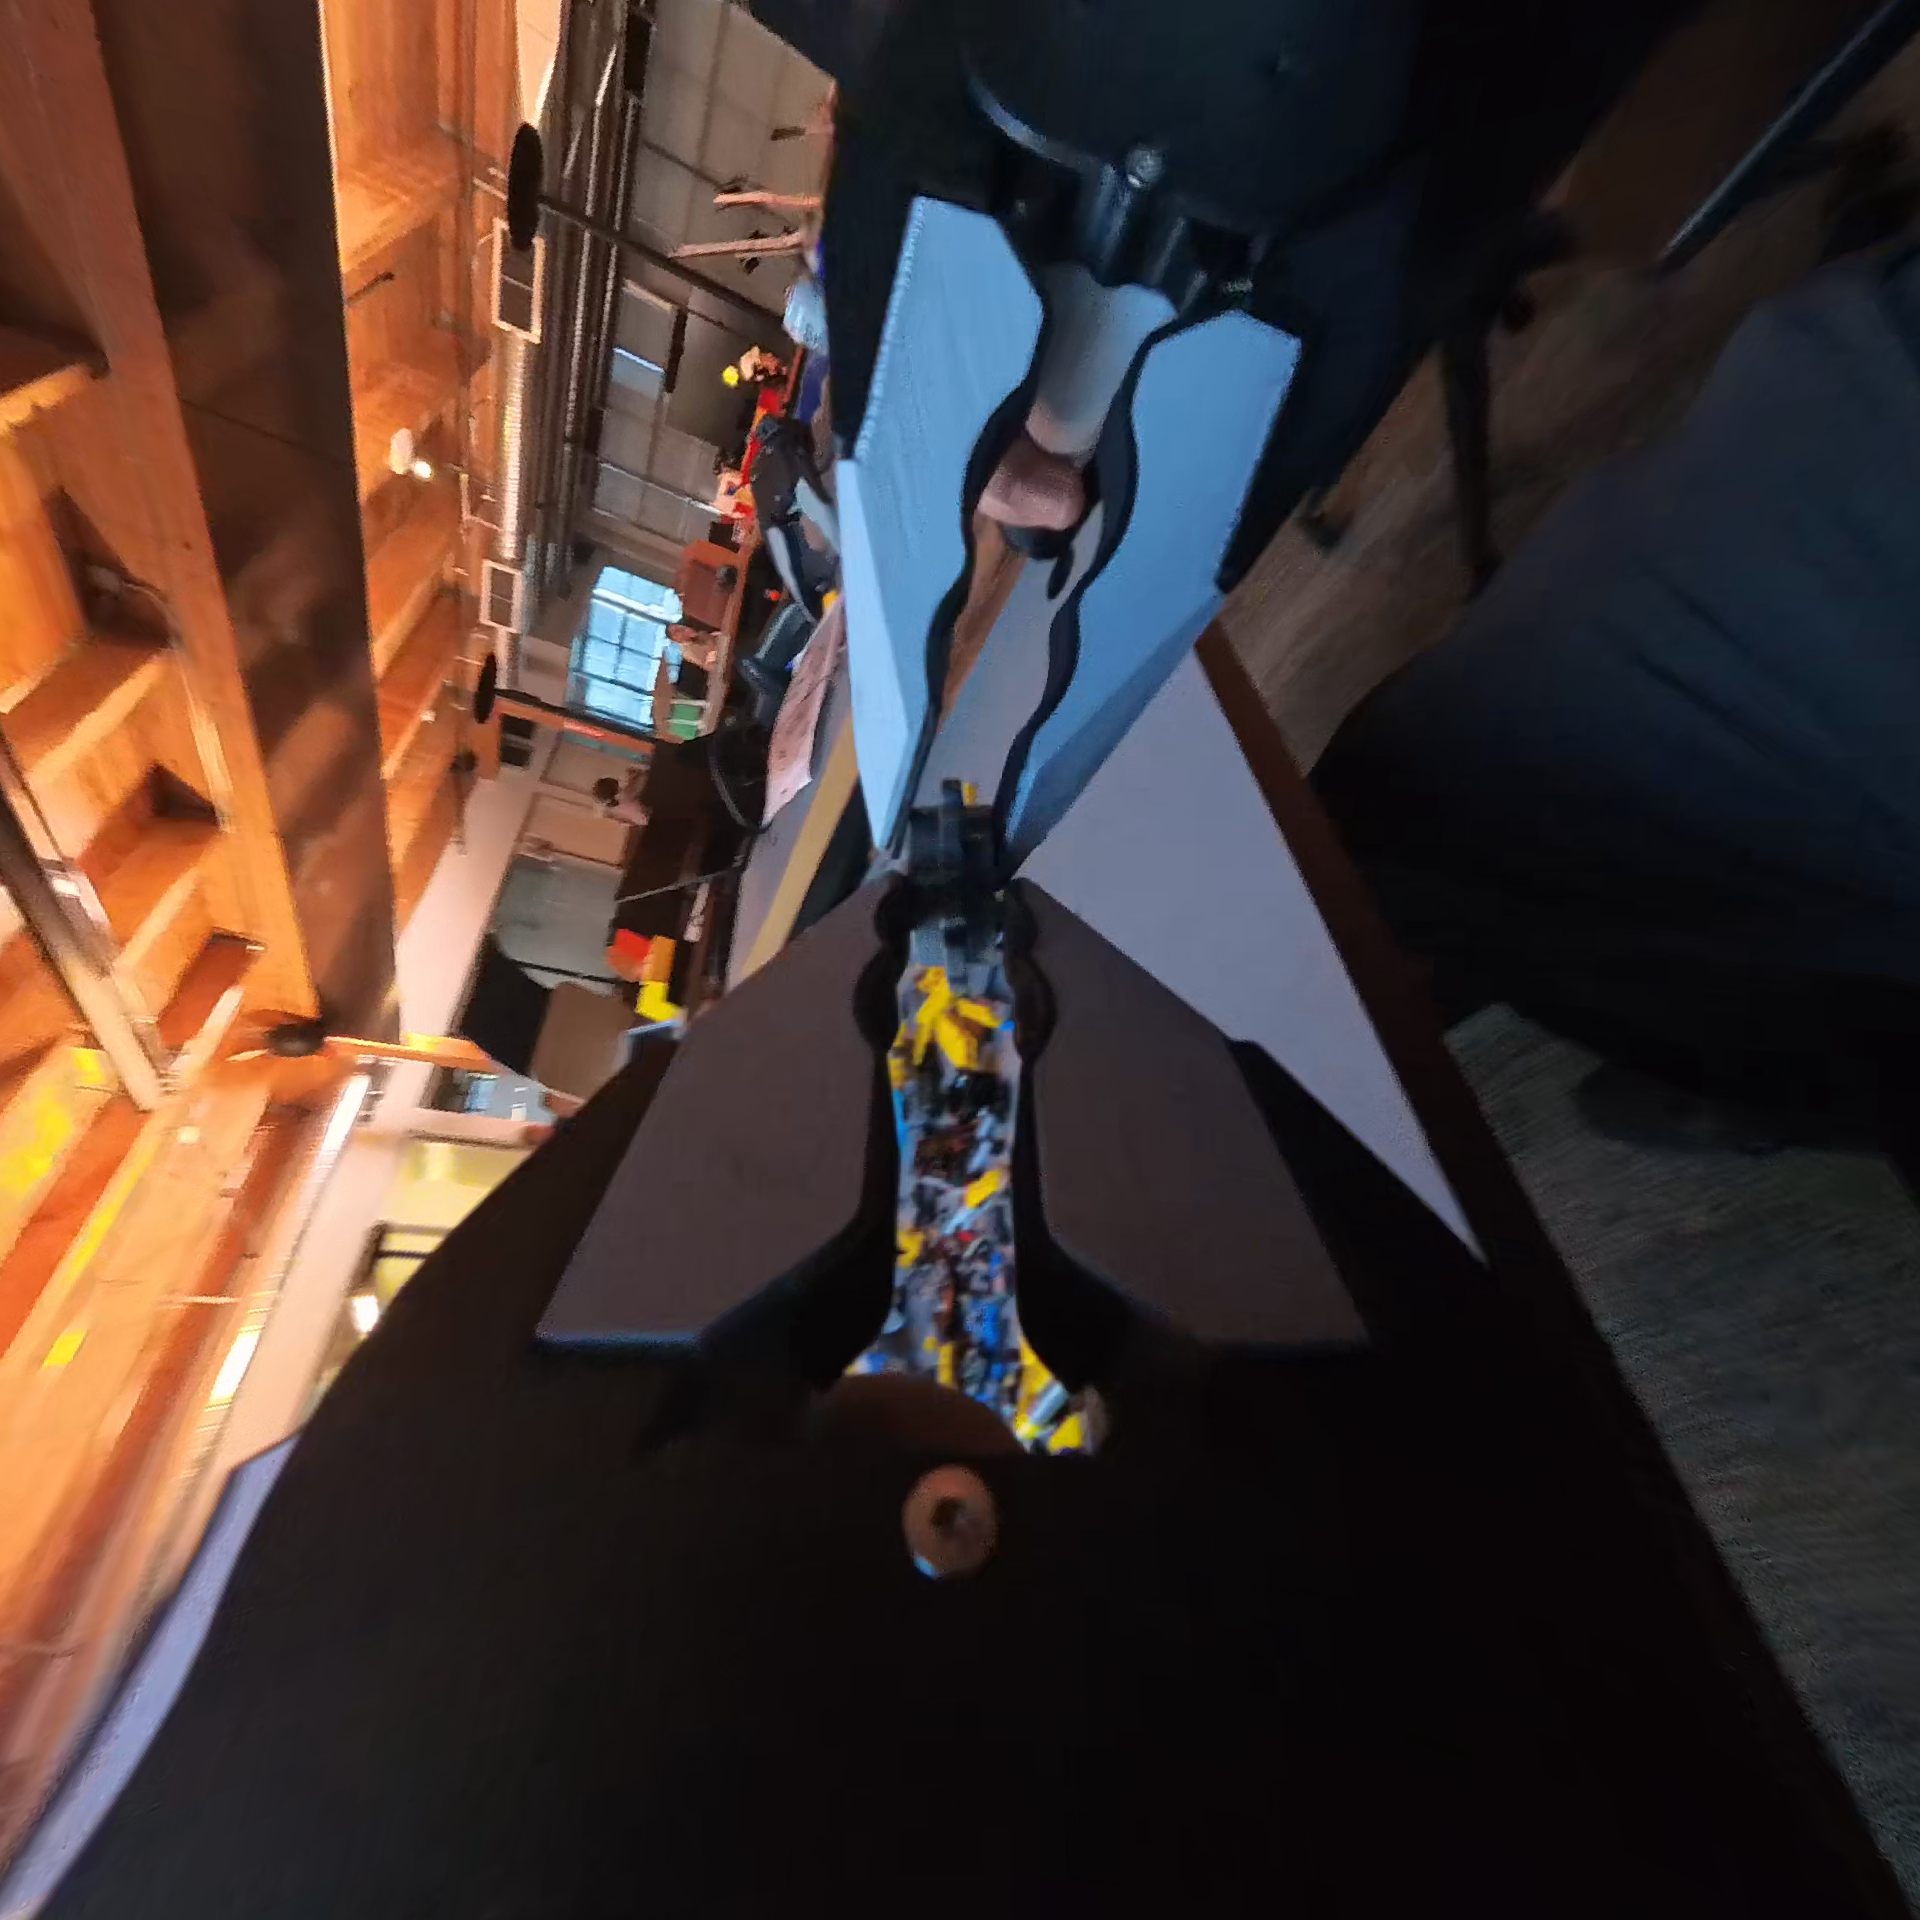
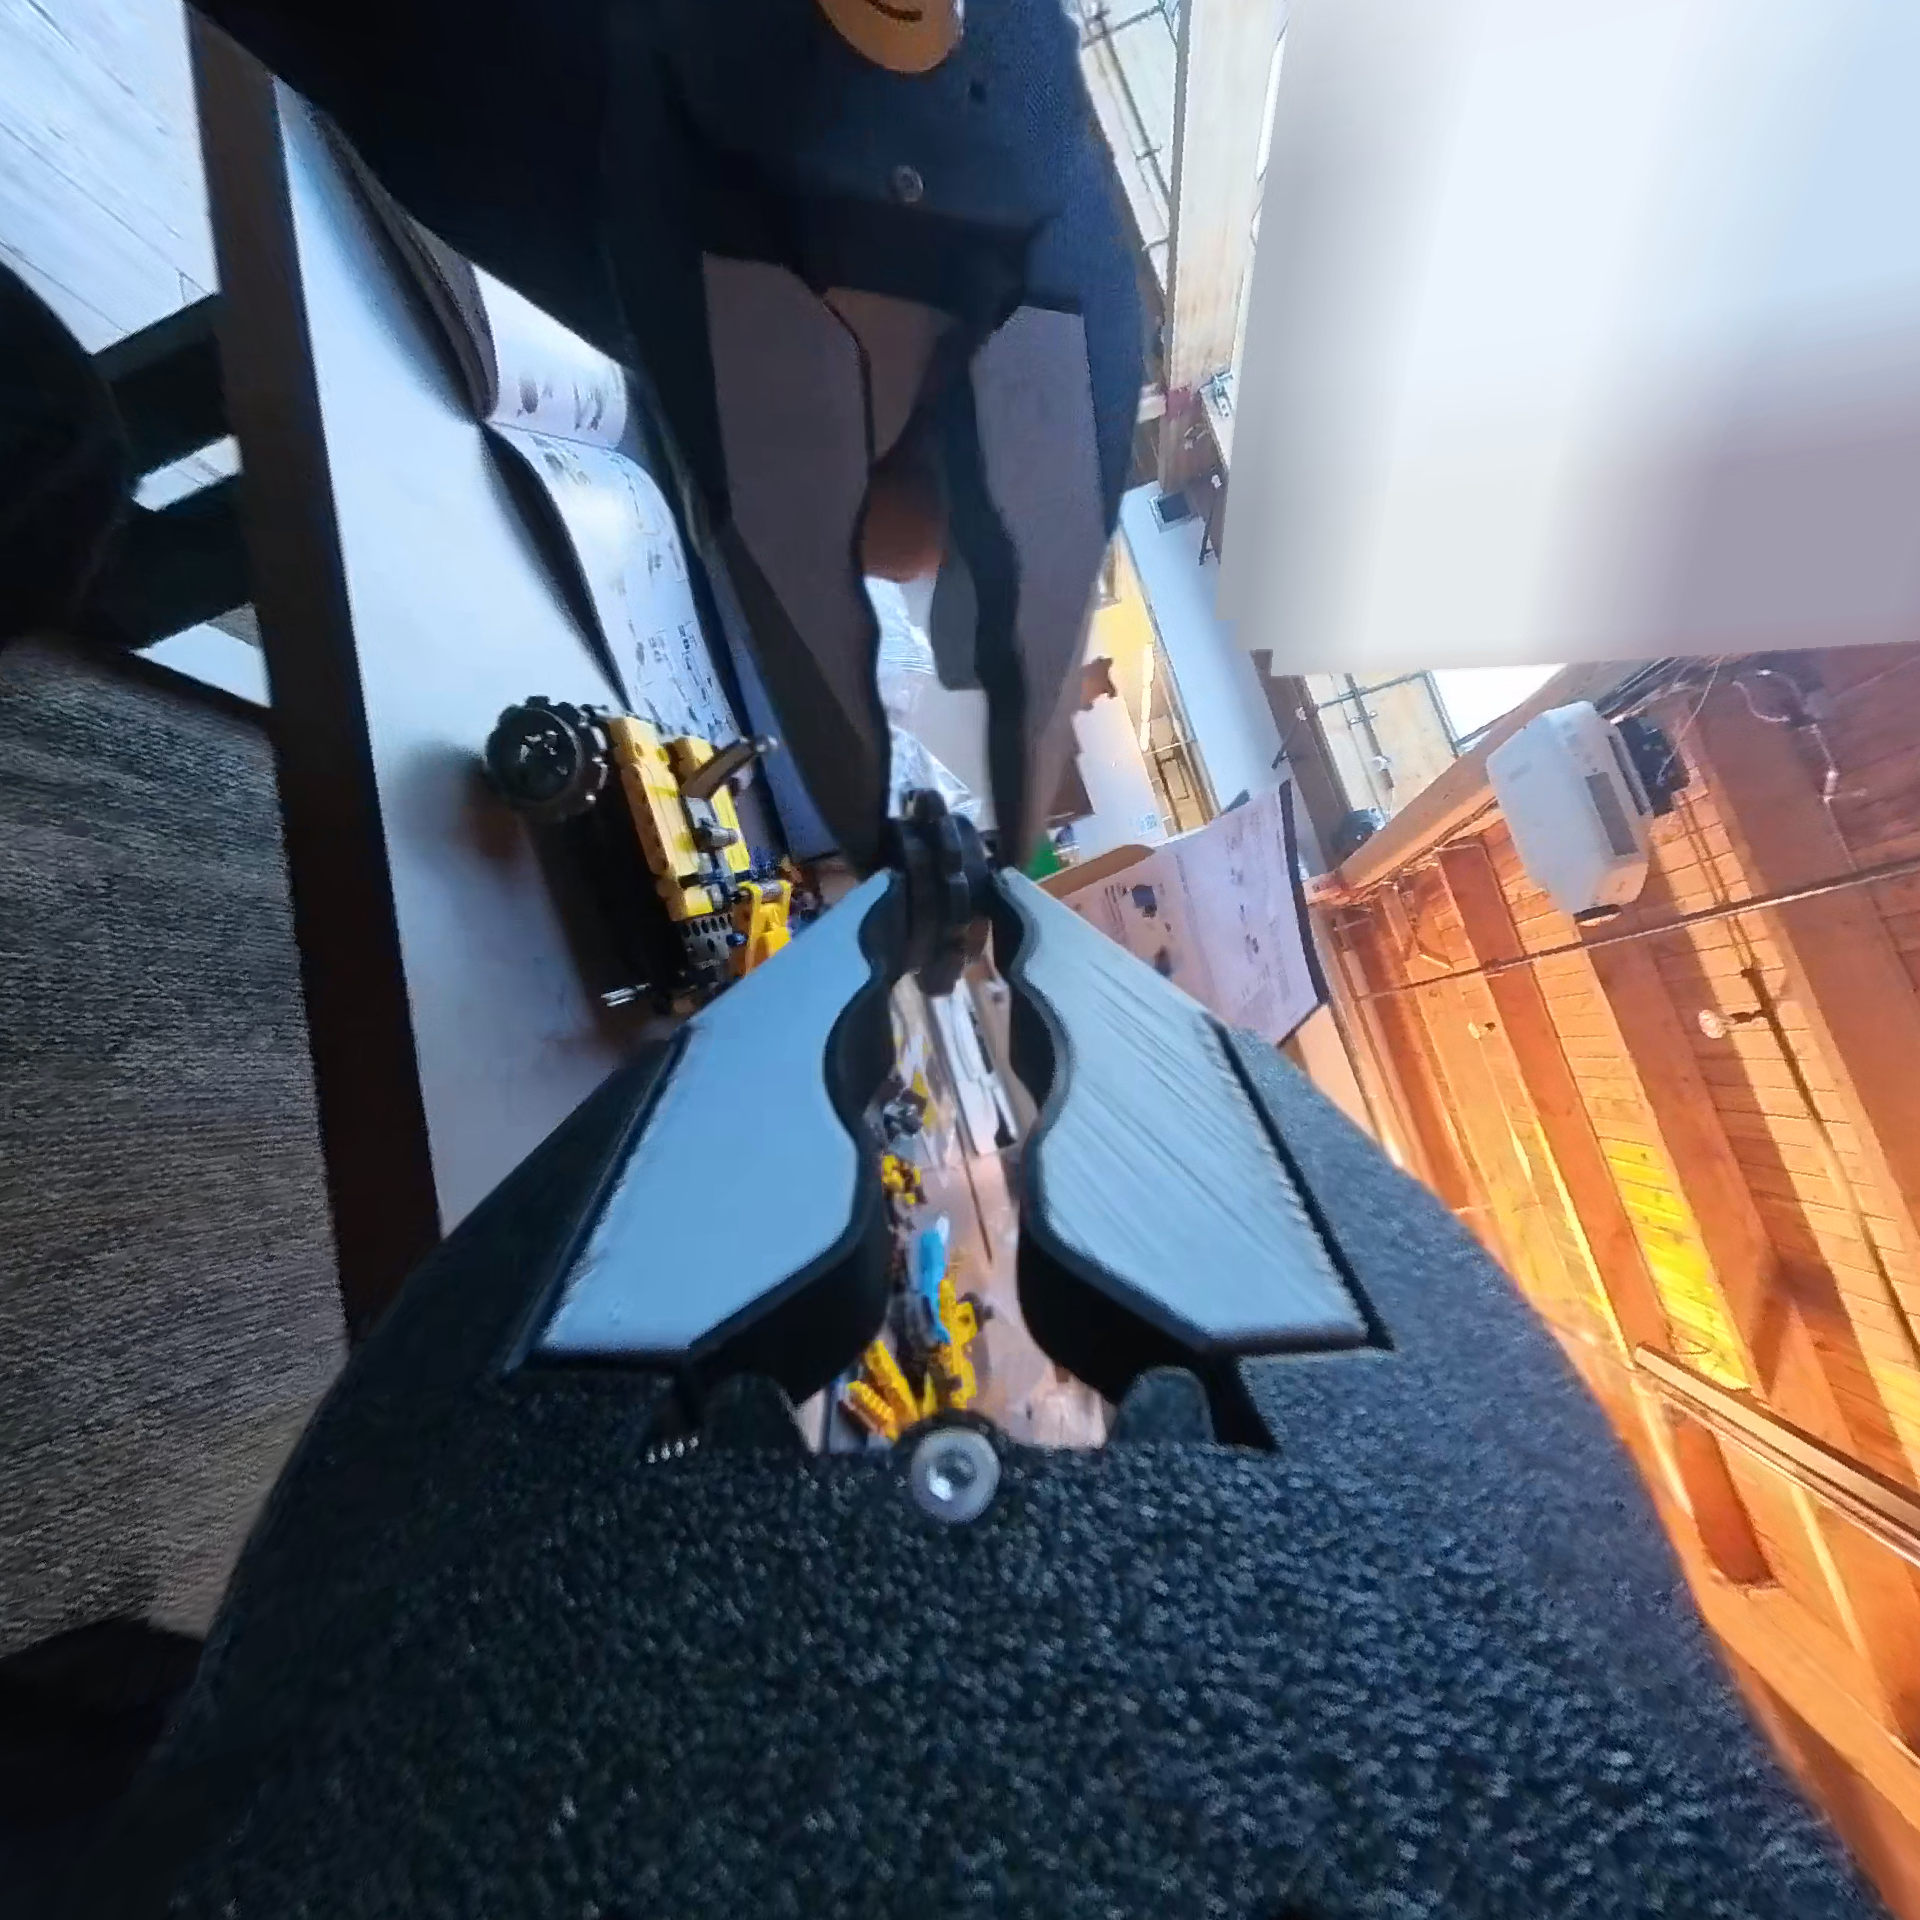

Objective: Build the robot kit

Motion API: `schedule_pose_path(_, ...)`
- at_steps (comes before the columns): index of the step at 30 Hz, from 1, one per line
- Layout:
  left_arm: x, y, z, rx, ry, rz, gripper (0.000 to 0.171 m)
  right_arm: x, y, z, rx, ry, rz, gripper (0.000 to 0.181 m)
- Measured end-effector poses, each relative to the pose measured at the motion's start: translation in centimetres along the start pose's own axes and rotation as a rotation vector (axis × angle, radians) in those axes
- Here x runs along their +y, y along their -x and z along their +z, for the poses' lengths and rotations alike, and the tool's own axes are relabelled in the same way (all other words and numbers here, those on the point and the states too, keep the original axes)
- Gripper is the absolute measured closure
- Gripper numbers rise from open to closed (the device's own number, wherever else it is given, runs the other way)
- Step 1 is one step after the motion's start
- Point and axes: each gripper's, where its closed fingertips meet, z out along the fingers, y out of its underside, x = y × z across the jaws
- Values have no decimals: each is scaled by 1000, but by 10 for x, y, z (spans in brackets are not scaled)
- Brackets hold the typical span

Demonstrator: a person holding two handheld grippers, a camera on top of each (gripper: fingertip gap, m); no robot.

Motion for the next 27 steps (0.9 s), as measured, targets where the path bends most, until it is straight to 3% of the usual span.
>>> schedule_pose_path(7,-4,16,-2,-166,89,314,160,-3,-10,-4,28,-2,-51,166)
schedule_pose_path(19,5,20,1,-221,160,391,160,1,-13,-7,20,32,-103,166)
schedule_pose_path(23,6,15,1,-172,98,251,156,3,-10,-6,-2,39,-95,166)
schedule_pose_path(25,17,6,2,-60,109,51,126,4,-6,-4,-33,38,-55,166)
schedule_pose_path(27,53,3,-2,65,234,-248,90,10,0,0,-84,50,17,167)
